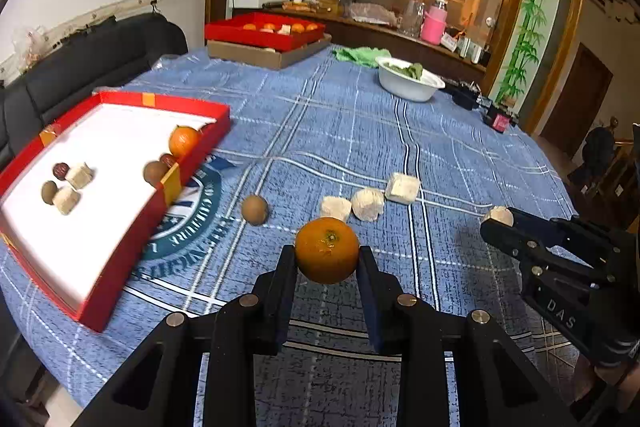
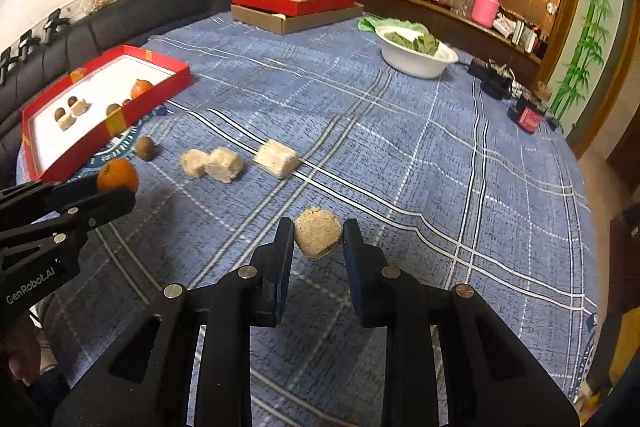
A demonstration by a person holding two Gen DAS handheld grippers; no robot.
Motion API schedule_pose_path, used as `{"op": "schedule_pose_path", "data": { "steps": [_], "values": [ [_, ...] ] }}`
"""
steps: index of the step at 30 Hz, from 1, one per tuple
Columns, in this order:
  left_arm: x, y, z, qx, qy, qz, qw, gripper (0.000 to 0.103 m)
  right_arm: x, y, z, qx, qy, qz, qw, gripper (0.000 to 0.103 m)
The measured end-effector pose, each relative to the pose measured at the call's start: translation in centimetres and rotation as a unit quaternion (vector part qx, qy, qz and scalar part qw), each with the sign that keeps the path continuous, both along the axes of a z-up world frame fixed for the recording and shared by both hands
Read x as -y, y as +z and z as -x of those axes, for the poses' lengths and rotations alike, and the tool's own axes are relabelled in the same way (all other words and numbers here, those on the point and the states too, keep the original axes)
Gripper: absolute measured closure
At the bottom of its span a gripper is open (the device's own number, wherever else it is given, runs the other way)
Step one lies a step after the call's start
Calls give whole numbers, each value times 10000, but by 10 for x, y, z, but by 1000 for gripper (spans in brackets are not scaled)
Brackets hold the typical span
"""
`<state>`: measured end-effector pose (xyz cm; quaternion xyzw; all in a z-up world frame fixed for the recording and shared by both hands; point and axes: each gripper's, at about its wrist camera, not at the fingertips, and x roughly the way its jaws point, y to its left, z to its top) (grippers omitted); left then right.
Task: Organize fruits
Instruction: 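Lift and carry the tan cake and orange over the tray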
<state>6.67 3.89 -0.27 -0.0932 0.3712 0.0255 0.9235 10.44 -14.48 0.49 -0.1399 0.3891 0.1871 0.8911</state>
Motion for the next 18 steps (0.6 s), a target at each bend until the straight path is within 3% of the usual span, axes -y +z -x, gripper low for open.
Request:
{"op": "schedule_pose_path", "data": {
  "steps": [18],
  "values": [
    [-4, 35, 23, 610, -26, -17, 9981, 74, -42, 26, 31, 410, 546, 10, 9977, 79]
  ]
}}
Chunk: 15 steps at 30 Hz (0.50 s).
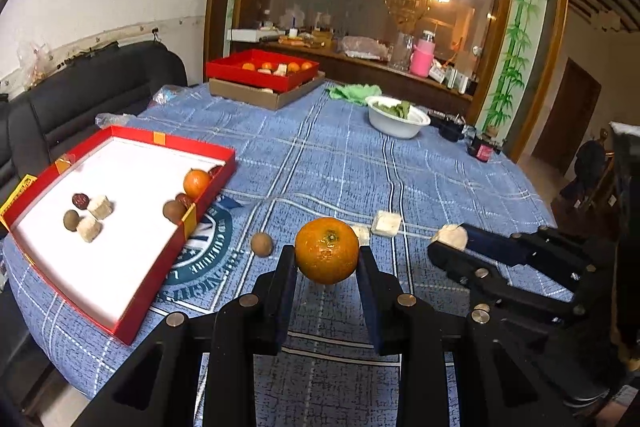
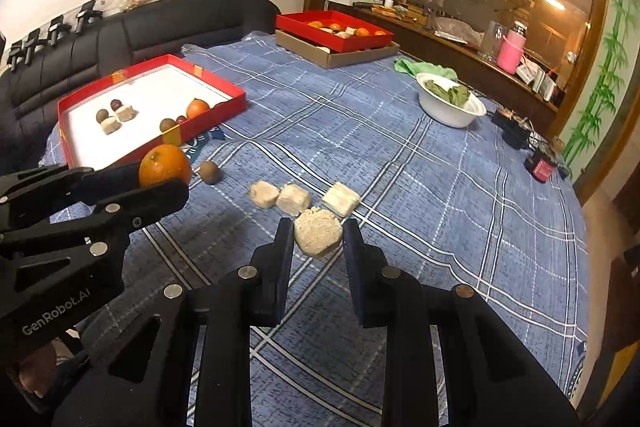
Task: Organize fruits
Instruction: 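Lift and carry the tan cake and orange over the tray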
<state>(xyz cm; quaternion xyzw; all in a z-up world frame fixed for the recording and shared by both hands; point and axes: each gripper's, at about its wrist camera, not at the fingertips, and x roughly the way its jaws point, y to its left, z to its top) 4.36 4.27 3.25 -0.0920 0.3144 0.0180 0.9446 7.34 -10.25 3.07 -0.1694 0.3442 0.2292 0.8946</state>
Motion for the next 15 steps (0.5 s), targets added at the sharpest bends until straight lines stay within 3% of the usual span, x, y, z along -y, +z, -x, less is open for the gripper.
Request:
{"op": "schedule_pose_path", "data": {
  "steps": [15],
  "values": [
    [-27, 17, 22, 469, 632, -283, 9965, 74, -36, 11, 11, 164, 453, -117, 9988, 79]
  ]
}}
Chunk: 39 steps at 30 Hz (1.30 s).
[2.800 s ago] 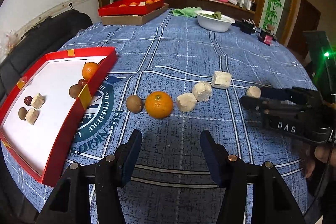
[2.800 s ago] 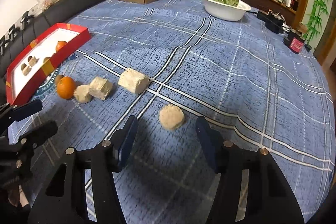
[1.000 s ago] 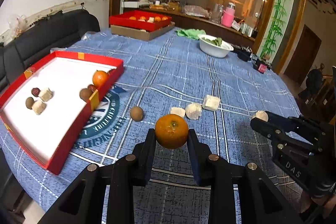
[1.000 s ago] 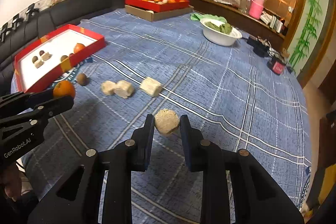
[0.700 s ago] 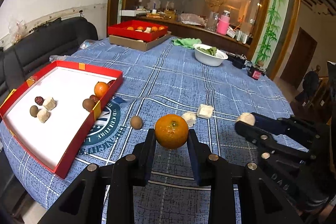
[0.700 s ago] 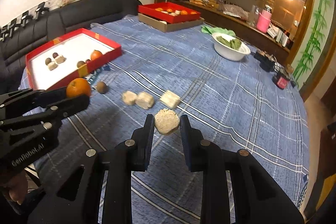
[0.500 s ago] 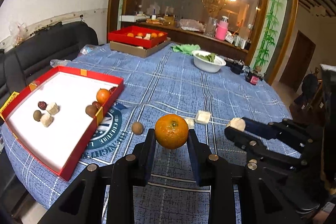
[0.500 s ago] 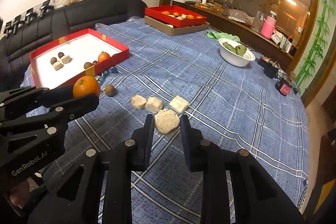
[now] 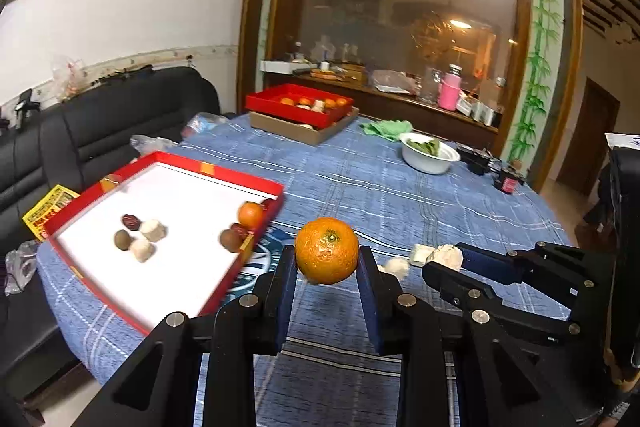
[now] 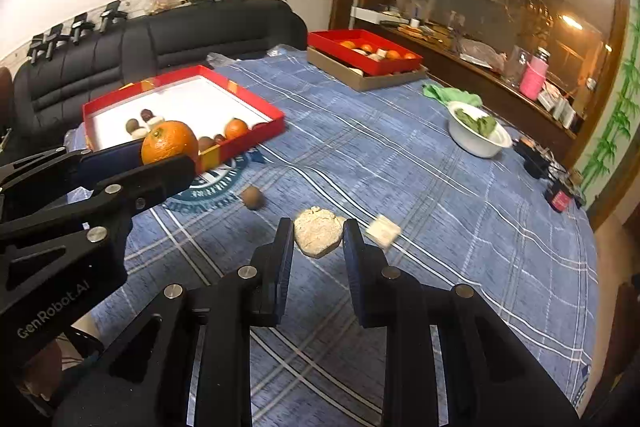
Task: Organize fruits
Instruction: 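Lift and carry the tan cake and orange over the tray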
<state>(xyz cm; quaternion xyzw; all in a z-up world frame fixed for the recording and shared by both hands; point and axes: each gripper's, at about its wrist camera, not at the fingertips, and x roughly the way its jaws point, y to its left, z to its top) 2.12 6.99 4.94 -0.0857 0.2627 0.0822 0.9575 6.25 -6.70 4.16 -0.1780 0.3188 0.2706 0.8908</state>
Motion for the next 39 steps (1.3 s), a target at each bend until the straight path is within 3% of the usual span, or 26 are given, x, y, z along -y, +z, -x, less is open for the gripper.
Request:
{"op": "schedule_pose_path", "data": {
  "steps": [10, 25, 39],
  "values": [
    [-20, 1, 12, 141, 459, -93, 9988, 74, -28, 4, 10, 115, 357, -21, 9993, 79],
    [-57, -11, 17, 5, 1093, 0, 9940, 74, -57, -2, 8, 51, 620, -39, 9981, 79],
    [-67, -15, 14, -100, 1300, 25, 9915, 74, -71, -1, 6, 62, 687, -16, 9976, 79]
  ]
}}
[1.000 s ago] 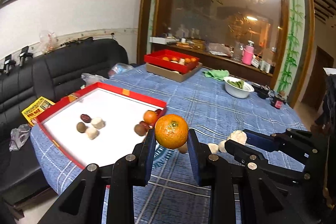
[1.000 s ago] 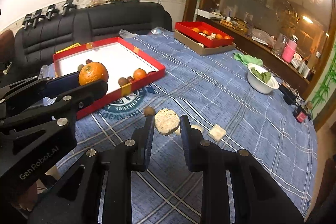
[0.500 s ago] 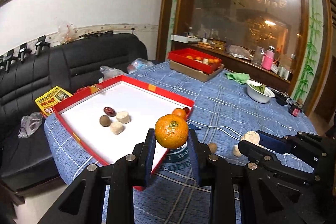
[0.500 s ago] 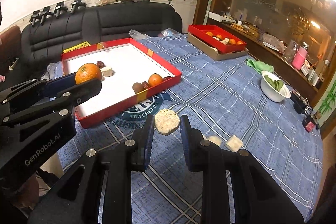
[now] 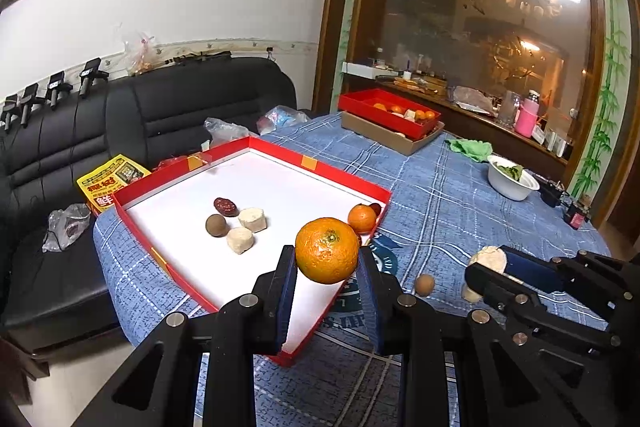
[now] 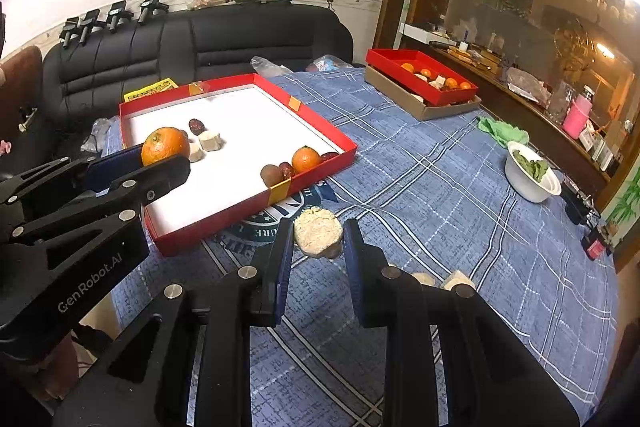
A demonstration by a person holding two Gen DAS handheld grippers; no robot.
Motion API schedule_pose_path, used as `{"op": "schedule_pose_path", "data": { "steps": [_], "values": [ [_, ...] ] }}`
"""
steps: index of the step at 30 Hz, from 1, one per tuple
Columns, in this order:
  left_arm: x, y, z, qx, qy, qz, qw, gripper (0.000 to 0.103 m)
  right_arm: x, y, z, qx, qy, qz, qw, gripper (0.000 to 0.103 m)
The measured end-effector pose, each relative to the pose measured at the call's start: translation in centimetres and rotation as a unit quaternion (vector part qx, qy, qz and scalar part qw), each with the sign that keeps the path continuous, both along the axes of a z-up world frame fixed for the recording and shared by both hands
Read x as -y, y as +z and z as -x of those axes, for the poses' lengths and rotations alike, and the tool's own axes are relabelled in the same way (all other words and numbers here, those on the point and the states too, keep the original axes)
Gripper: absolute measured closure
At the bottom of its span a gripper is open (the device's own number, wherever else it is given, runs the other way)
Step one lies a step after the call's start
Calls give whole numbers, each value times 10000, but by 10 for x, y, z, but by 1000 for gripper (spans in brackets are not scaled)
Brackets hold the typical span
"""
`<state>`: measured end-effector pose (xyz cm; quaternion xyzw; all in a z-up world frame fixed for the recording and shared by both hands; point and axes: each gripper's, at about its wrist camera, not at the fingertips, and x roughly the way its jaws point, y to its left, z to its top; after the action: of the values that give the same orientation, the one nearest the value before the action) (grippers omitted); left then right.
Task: Organize fruits
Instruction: 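Lift and carry the tan cake and orange over the tray, then open both grippers to drop the cake and orange into the tray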
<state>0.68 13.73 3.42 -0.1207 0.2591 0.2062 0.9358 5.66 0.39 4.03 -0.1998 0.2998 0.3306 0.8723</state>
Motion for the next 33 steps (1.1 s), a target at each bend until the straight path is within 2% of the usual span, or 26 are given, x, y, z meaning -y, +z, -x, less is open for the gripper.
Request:
{"op": "schedule_pose_path", "data": {
  "steps": [10, 23, 33],
  "values": [
    [-34, -9, -17, -458, 426, 134, 9980, 74, -18, -1, -17, -143, 50, -108, 9998, 79],
    [-101, -14, -49, -665, 962, 221, 9929, 74, -86, -11, -46, -468, 295, -148, 9984, 79],
    [-142, -29, -79, -1015, 1236, 355, 9865, 74, -132, -25, -80, -678, 248, -115, 9973, 79]
  ]
}}
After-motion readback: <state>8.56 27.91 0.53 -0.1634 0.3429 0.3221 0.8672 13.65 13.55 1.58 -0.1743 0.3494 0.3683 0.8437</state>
